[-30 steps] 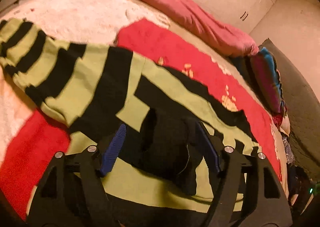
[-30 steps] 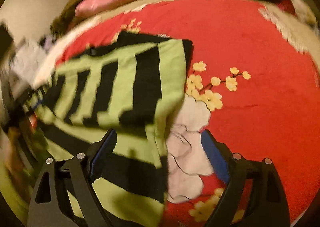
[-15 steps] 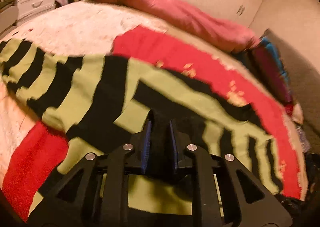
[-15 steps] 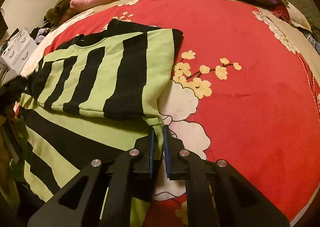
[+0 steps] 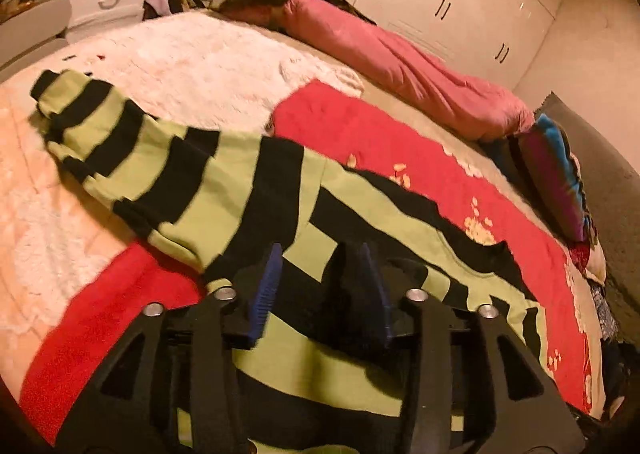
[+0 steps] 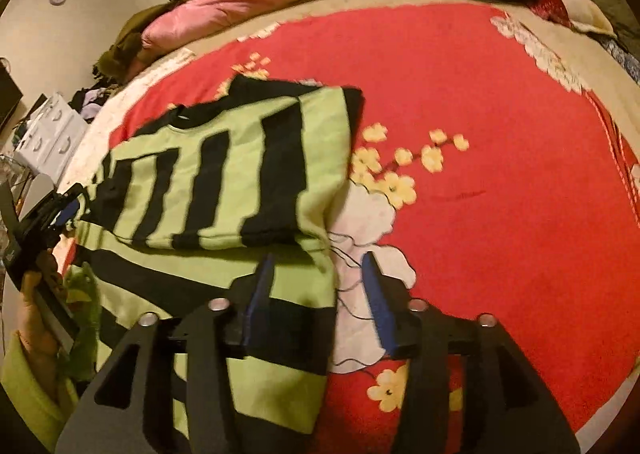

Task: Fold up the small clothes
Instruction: 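Move the left gripper to the black cuff of the other sleeve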

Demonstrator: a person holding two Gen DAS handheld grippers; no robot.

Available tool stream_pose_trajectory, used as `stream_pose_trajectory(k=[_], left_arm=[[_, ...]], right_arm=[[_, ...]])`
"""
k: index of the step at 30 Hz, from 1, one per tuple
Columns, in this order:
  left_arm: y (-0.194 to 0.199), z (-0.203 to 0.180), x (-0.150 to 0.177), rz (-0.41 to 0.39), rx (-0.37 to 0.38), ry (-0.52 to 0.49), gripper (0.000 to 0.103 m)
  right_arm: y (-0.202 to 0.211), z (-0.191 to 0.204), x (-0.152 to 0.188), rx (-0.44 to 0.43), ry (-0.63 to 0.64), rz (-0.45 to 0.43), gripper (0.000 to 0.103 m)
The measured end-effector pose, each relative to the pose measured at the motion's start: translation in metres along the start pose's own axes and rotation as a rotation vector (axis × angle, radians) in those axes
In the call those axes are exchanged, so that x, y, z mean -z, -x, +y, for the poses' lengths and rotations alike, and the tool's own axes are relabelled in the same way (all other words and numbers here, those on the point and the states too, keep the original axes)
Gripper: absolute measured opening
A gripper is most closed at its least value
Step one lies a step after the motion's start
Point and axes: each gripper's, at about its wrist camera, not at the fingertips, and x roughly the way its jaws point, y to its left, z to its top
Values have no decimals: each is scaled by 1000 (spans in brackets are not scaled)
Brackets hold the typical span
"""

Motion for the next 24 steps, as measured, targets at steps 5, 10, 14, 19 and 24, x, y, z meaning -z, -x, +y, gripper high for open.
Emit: stream_pose_trajectory(k=[5,10,14,19,24], left_arm=[[16,-1,-2,-30,-33,-20,60],[34,8,-6,-53,-61,-15,78],[48,19,-11,-43,-77,18,89],[63,36,-22,-21,-90,45,93],[74,61,-35,-6,-103,75,93]], right_arm=[[19,17,-8,-32,39,-49,62],[29,39,-15,-69,79,-82,71],[33,60,-22,-113,102,-103,77],[36,95,-37,-169,150,-126,86],[33,134,-56,-211,211,-143,86]])
